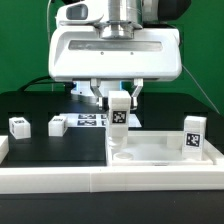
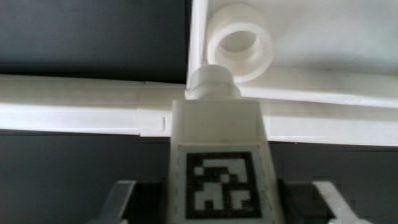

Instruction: Assemble square table

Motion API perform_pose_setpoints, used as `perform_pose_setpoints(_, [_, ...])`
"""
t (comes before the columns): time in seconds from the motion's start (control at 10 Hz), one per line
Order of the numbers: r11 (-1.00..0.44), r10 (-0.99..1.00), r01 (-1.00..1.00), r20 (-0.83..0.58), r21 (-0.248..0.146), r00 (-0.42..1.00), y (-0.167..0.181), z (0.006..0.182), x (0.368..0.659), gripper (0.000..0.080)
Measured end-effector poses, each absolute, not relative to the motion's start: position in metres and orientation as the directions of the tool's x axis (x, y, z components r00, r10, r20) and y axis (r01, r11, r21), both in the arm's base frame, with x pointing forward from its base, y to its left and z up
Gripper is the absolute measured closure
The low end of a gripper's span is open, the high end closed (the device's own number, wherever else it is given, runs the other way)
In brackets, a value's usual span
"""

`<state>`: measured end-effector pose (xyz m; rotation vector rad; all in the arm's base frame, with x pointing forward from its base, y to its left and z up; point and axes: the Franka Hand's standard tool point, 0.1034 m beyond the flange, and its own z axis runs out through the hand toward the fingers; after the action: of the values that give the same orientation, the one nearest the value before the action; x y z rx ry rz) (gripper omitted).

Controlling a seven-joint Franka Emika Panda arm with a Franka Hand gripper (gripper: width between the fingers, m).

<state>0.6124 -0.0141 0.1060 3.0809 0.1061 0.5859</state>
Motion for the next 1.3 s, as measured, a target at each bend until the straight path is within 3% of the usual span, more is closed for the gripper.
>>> perform_pose_setpoints(1.3, [-0.998, 0.063, 0.064, 0.355, 0.01, 0.933, -0.002, 0.084, 0.609, 0.0511])
